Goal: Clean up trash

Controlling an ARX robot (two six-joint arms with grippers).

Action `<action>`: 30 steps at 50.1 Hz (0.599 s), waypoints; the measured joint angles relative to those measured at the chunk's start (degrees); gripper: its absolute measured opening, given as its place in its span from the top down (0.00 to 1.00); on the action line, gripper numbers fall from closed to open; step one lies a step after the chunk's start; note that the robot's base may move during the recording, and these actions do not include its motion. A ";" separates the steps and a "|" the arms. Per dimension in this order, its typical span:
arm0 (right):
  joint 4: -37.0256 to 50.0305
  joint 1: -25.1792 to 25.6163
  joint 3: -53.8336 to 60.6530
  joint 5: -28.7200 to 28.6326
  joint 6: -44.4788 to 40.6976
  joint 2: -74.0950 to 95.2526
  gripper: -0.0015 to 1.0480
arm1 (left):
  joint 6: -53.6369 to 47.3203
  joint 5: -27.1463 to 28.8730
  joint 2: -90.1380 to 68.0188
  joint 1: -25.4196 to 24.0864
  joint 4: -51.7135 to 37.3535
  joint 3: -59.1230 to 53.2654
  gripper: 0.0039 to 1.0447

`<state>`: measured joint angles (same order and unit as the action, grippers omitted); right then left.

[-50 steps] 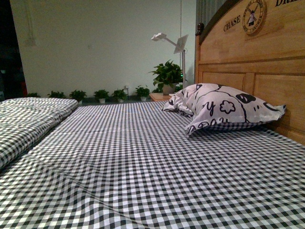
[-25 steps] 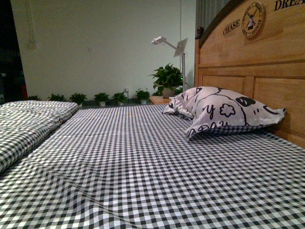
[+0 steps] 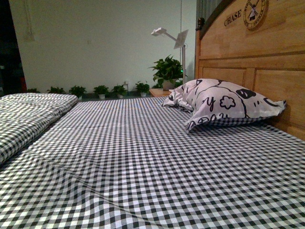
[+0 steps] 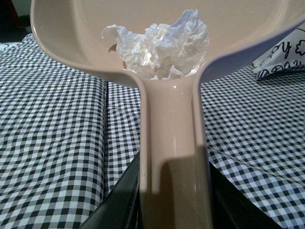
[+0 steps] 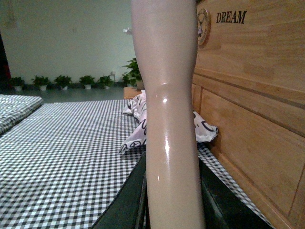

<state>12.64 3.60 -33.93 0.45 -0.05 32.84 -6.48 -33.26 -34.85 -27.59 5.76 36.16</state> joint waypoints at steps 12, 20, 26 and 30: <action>0.00 0.00 0.00 0.00 0.00 0.00 0.80 | 0.00 0.00 0.00 0.00 0.00 0.00 0.74; 0.00 0.00 0.00 0.00 0.00 0.00 0.80 | 0.00 0.00 0.00 0.00 0.00 0.00 0.74; 0.00 0.00 0.00 0.00 0.00 0.00 0.80 | 0.00 0.00 0.00 0.00 0.00 0.00 0.74; 0.00 0.00 0.00 0.00 0.00 0.00 0.80 | 0.00 0.00 0.00 0.00 0.00 0.00 0.74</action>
<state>12.64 3.60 -33.93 0.45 -0.05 32.84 -6.48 -33.26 -34.85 -27.59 5.76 36.16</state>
